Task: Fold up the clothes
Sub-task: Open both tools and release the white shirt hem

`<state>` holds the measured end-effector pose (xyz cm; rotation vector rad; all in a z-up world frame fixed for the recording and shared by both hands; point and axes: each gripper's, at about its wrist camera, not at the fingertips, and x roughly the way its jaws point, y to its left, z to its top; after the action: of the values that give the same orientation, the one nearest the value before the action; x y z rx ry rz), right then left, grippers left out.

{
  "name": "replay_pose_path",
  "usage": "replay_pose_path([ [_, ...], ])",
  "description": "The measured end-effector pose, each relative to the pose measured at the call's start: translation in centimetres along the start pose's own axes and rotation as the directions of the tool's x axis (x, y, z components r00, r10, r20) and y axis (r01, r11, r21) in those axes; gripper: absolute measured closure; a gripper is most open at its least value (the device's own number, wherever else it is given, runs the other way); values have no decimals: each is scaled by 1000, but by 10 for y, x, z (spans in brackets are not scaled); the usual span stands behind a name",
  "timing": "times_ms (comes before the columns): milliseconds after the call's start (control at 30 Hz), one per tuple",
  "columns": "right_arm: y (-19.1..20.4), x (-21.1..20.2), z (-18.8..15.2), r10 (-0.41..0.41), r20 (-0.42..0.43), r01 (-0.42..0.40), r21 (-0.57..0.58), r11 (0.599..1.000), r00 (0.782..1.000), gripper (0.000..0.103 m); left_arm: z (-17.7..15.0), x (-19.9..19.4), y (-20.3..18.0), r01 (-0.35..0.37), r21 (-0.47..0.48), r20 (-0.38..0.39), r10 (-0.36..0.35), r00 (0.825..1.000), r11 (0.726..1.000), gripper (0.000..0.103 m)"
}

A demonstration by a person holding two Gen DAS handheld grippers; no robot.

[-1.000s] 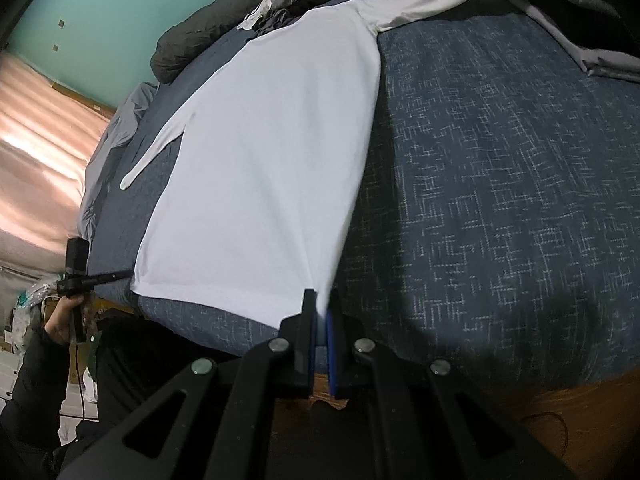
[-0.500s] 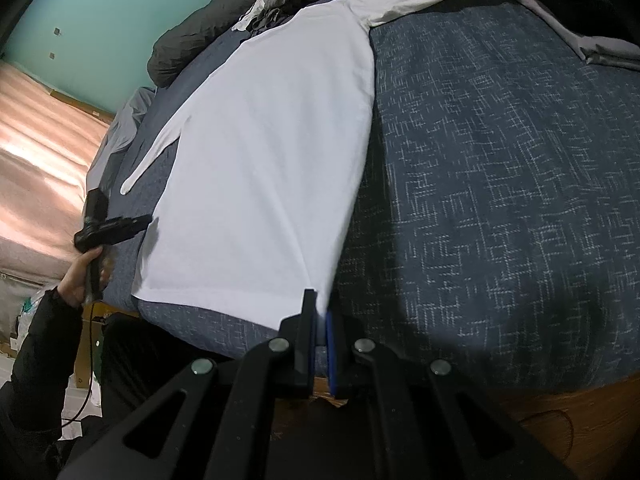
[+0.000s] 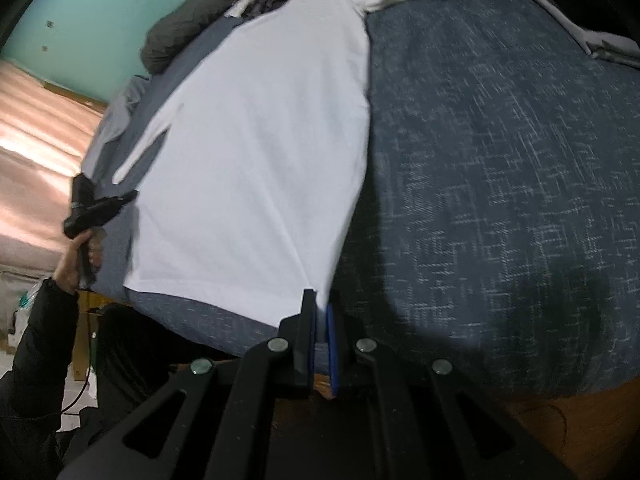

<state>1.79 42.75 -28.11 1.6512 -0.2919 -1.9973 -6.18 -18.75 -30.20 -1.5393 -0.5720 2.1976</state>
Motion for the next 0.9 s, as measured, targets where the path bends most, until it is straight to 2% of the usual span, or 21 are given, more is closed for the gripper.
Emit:
replay_pose_path([
  [67, 1, -3, 4, -58, 8, 58, 8, 998, 998, 92, 1, 4, -7, 2, 8, -12, -2, 1000, 1000, 102],
  [133, 3, -12, 13, -90, 53, 89, 13, 996, 995, 78, 4, 6, -8, 2, 17, -23, -2, 1000, 1000, 102],
  [200, 10, -20, 28, -100, 114, 98, 24, 995, 988, 71, 9, 7, -3, -1, 5, -13, 1, 1000, 1000, 102],
  [267, 19, -25, 45, -95, 177, 90, 32, 995, 980, 71, 14, 8, 4, -9, -17, 5, 9, 1000, 1000, 101],
  [367, 41, -4, 67, -42, 204, 39, 15, 999, 978, 70, 24, 11, 22, -54, -74, 38, 57, 998, 996, 100],
  [500, 71, 23, 95, 30, 240, -28, -9, 1000, 970, 70, 39, 22, 38, -148, -102, 37, 152, 988, 984, 99],
  [633, 101, 50, 124, 101, 273, -95, -36, 995, 957, 70, 51, 41, 38, -224, -72, 12, 225, 974, 972, 99],
  [700, 116, 64, 138, 137, 289, -128, -51, 990, 948, 70, 56, 48, 33, -245, -41, 10, 245, 969, 969, 99],
  [900, 122, 98, 136, 242, 282, -242, -35, 970, 928, 70, 69, 65, 13, -244, 5, 4, 244, 970, 970, 99],
])
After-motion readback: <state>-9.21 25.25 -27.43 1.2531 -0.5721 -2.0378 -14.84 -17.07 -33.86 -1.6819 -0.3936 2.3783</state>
